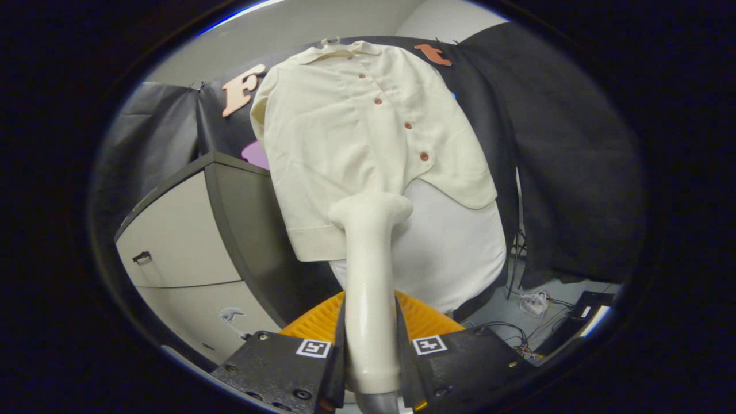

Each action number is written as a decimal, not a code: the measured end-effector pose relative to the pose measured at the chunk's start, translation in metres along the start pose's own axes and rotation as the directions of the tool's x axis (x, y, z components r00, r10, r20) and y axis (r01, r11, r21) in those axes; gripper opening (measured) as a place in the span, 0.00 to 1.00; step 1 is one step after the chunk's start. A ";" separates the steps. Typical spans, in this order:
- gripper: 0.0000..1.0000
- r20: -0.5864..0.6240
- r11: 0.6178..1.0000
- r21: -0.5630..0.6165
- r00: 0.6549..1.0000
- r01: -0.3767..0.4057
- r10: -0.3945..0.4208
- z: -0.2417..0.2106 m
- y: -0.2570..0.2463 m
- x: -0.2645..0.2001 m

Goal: Iron the clothes twice with a garment steamer, once on the left side and once on the right side.

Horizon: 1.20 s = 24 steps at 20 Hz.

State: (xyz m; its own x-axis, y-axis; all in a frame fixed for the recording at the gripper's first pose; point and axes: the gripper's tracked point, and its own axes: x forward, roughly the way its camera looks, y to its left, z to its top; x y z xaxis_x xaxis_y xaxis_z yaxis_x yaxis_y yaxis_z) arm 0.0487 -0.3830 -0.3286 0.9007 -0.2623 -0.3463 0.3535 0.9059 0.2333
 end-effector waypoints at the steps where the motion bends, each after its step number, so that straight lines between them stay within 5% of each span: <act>1: 0.37 0.016 1.000 -0.012 1.000 0.001 -0.001 0.009 0.000 -0.006; 12: 0.37 0.170 0.989 -0.136 0.985 0.049 -0.025 0.136 -0.002 -0.045; 24: 0.37 0.309 0.974 -0.165 0.946 0.154 -0.097 0.267 -0.020 -0.001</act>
State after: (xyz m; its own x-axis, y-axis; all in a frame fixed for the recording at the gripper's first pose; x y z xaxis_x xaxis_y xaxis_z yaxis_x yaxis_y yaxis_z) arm 0.1082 -0.4894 -0.0899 0.8959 -0.4388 -0.0695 0.4412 0.8971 0.0242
